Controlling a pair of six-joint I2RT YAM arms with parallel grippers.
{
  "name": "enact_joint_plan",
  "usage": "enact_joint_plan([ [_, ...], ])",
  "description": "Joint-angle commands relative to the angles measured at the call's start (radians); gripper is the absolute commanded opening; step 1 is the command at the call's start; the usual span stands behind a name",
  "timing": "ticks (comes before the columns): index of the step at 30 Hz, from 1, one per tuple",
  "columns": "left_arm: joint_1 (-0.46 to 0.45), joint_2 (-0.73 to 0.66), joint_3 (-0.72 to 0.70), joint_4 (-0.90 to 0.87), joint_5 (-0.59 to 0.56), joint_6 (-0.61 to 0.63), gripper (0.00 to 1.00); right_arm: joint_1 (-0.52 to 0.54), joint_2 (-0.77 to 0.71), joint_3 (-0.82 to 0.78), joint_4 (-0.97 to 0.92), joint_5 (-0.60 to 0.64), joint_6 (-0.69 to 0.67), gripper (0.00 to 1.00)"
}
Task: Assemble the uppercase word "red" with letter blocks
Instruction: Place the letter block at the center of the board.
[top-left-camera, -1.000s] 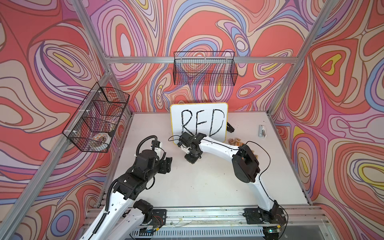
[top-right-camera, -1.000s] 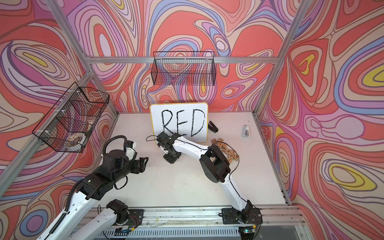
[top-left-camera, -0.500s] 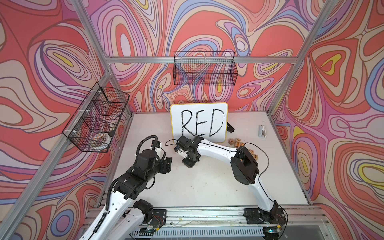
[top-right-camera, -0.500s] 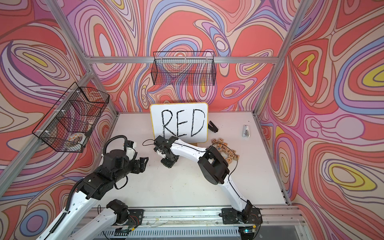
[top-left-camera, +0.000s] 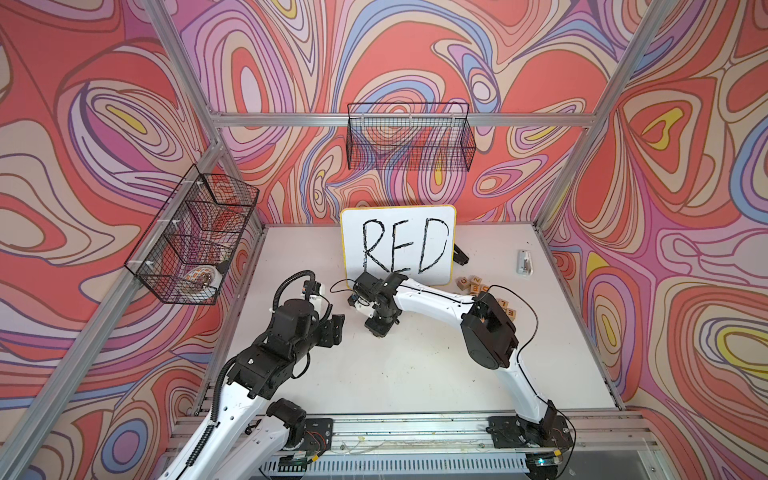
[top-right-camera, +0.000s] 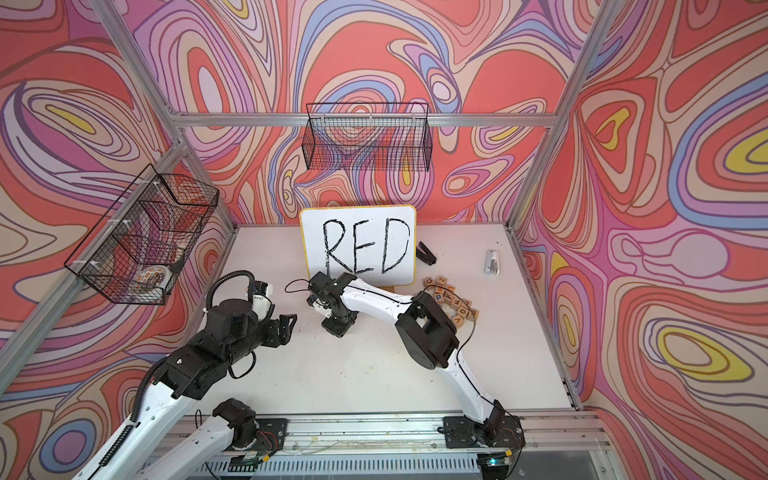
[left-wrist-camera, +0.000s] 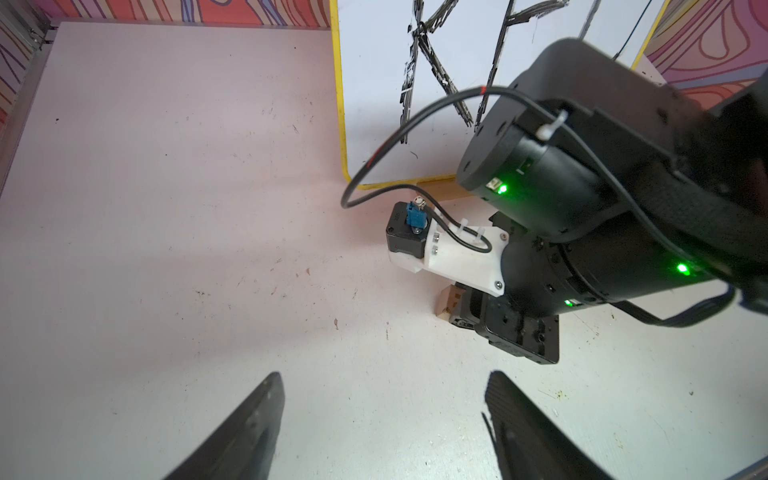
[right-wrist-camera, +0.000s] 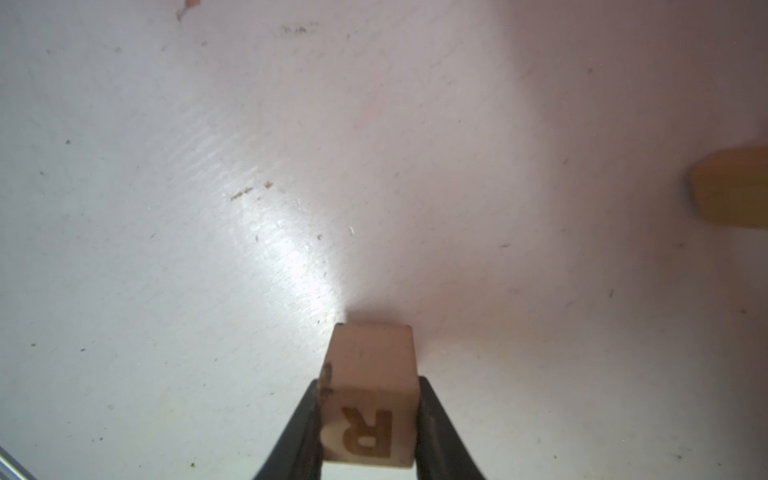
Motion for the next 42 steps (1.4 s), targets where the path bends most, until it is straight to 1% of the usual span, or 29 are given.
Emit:
enact_joint_plan([
  [1, -0.003, 0.0, -0.008, -0.013, -0.01, -0.004, 0.79, 0.011, -0.004, -0.012, 0.006, -0.012, -0.017, 0.35],
  [8, -0.002, -0.003, -0.008, -0.013, -0.006, -0.004, 0.79, 0.018, -0.019, -0.03, 0.012, -0.017, -0.025, 0.42],
  [13, -0.002, -0.007, -0.008, -0.012, -0.005, -0.004, 0.79, 0.02, -0.032, -0.029, 0.02, 0.003, -0.014, 0.45],
  [20, -0.002, -0.008, -0.008, -0.011, -0.002, -0.004, 0.79, 0.021, -0.15, -0.075, 0.073, 0.02, 0.043, 0.46],
  [24, -0.002, -0.01, -0.008, -0.008, 0.001, -0.003, 0.79, 0.021, -0.224, -0.123, 0.082, 0.079, 0.116, 0.46],
  [26, -0.002, -0.012, -0.008, -0.008, 0.002, -0.003, 0.79, 0.021, -0.256, -0.137, 0.073, 0.133, 0.202, 0.45],
  [29, -0.003, -0.01, -0.007, -0.005, 0.004, -0.002, 0.79, 0.021, -0.319, -0.201, 0.122, 0.14, 0.375, 0.45],
  [33, -0.002, -0.007, -0.008, 0.004, 0.007, 0.002, 0.79, 0.022, -0.396, -0.344, 0.275, 0.105, 0.675, 0.44],
  [36, -0.002, -0.002, -0.006, 0.009, 0.013, 0.005, 0.79, 0.028, -0.433, -0.448, 0.424, 0.121, 0.897, 0.45],
  [39, -0.002, -0.005, -0.006, 0.004, 0.015, 0.003, 0.79, 0.06, -0.411, -0.432, 0.409, 0.23, 1.026, 0.46],
  [42, -0.003, -0.019, -0.011, 0.007, 0.013, 0.001, 0.79, 0.074, -0.366, -0.368, 0.304, 0.304, 1.112, 0.47],
])
